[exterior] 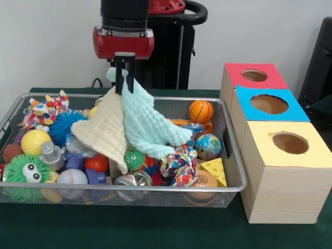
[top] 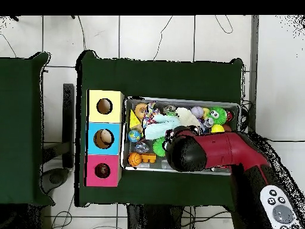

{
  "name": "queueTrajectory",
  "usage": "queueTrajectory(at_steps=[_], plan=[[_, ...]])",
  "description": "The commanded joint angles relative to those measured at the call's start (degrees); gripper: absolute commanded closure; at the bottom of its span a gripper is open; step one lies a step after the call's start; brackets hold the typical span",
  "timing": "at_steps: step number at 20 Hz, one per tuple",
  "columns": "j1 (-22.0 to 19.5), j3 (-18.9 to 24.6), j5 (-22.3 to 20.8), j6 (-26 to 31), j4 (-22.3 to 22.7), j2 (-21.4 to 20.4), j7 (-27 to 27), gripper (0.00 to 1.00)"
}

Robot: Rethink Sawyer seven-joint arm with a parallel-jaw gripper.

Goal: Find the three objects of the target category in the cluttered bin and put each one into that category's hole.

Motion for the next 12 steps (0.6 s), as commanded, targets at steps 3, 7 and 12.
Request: queueTrajectory(at_steps=[3,7,12], plan=[[-1.5,5.9,4.1,11.4,1.7,-5.6,-12.0,1.00],[-3.1,6.7,5.9,13.9,2.7,-7.9,-13.5,1.00],[-4.9,8.2,7.2,15.8,3.5,-9.5,-14.4,1.00]])
